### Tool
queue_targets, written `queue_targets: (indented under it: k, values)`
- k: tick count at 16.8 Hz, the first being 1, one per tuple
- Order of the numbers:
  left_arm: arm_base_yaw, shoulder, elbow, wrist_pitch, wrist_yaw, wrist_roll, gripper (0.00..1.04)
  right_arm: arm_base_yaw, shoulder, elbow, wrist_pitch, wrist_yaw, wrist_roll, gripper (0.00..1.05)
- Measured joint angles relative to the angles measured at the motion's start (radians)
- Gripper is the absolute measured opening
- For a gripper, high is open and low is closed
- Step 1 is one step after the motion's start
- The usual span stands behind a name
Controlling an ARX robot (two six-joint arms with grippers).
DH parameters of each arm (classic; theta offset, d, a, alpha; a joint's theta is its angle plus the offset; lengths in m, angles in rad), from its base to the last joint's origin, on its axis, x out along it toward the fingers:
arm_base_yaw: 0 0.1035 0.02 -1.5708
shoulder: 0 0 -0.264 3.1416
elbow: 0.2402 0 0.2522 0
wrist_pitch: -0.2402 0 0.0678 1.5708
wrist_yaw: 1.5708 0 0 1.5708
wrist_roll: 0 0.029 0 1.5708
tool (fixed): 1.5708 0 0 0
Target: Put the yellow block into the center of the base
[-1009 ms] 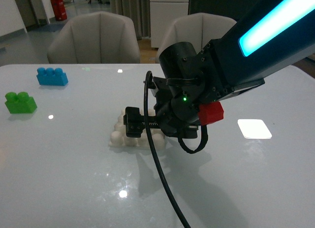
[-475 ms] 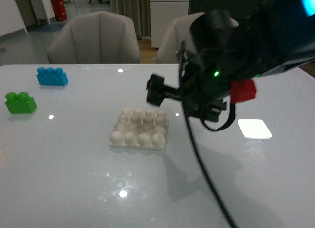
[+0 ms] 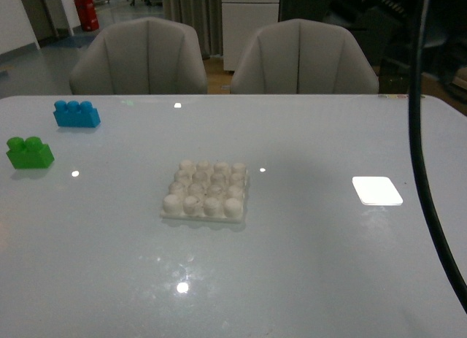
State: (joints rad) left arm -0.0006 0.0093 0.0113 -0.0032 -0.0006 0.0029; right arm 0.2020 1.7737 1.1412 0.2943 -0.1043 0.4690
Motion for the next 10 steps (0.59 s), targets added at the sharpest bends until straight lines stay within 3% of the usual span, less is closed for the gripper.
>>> queue_targets:
  k: [4,6,7,8,9,10]
  values:
    - [0.000,0.000,0.000,0.000,0.000,0.000,0.98,-0.019,-0.420,-0.360,0.006,0.047,0.010,0.98]
    - [0.000,0.000,0.000,0.000,0.000,0.000,0.98,-0.002,-0.605,-0.515,-0.031,0.135,0.040,0.98]
    - [0.000,0.000,0.000,0.000,0.000,0.000,0.98,0.022,-0.636,-0.587,0.121,0.210,0.002,0.94]
    - [0.000,0.000,0.000,-0.001,0.000,0.000,0.98,-0.008,-0.599,-0.829,0.535,0.291,-0.277,0.68]
    - [0.000,0.000,0.000,0.000,0.000,0.000,0.98,-0.041,-0.510,-1.023,0.758,0.268,-0.417,0.40]
    - [0.000,0.000,0.000,0.000,-0.001,0.000,0.98,-0.062,-0.608,-1.023,0.753,0.248,-0.441,0.25]
